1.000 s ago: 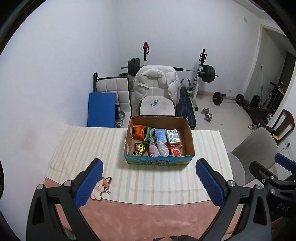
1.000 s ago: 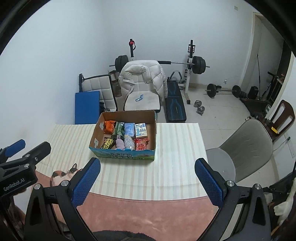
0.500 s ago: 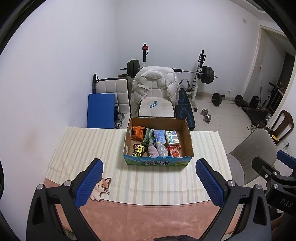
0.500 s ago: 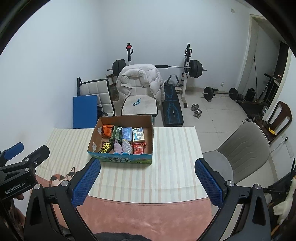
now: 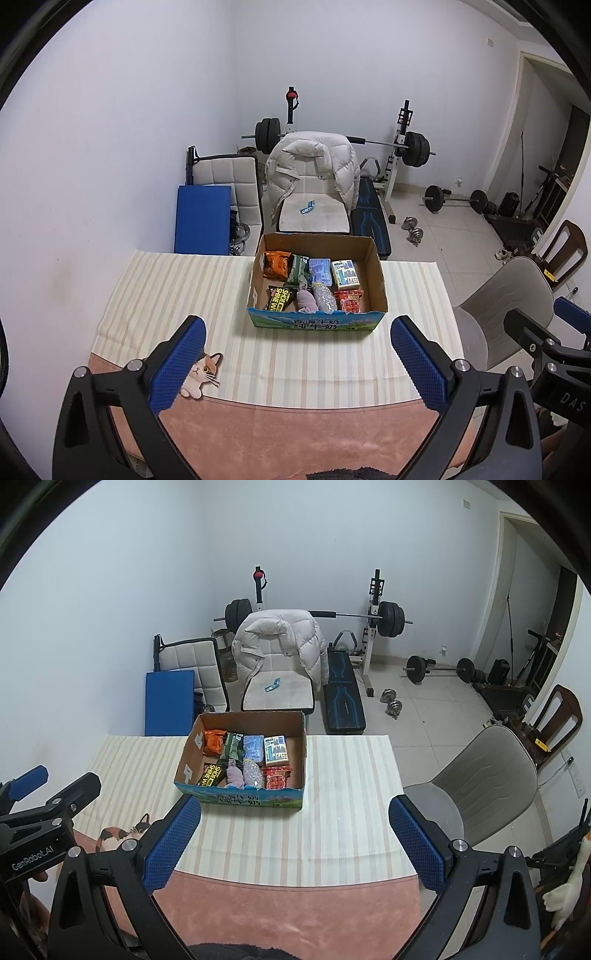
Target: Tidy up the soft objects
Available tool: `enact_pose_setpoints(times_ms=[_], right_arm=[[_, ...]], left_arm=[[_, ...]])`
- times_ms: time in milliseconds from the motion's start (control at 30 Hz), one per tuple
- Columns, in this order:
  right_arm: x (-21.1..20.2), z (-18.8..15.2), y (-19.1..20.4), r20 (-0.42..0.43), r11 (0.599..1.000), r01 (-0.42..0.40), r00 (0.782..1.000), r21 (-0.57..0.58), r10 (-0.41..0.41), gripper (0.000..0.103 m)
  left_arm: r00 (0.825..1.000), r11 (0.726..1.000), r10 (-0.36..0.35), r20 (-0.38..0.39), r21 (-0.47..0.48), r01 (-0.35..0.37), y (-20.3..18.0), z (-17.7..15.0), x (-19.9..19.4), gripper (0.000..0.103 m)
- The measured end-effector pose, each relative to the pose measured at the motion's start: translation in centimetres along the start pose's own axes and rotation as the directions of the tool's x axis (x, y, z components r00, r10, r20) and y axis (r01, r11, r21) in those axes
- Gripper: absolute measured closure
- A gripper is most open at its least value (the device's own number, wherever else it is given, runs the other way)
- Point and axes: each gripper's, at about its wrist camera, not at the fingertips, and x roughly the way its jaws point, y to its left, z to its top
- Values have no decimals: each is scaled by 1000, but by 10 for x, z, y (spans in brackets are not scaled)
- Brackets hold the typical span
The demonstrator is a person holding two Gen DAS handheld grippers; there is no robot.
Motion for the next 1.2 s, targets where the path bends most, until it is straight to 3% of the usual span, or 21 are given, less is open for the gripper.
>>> enact_pose_setpoints(times_ms=[1200], right_arm=[[-6, 9, -4, 6, 1000, -3, 1000, -9, 3, 0]], left_arm=[[1000, 1000, 3, 4, -6, -3, 1, 3, -3, 0]])
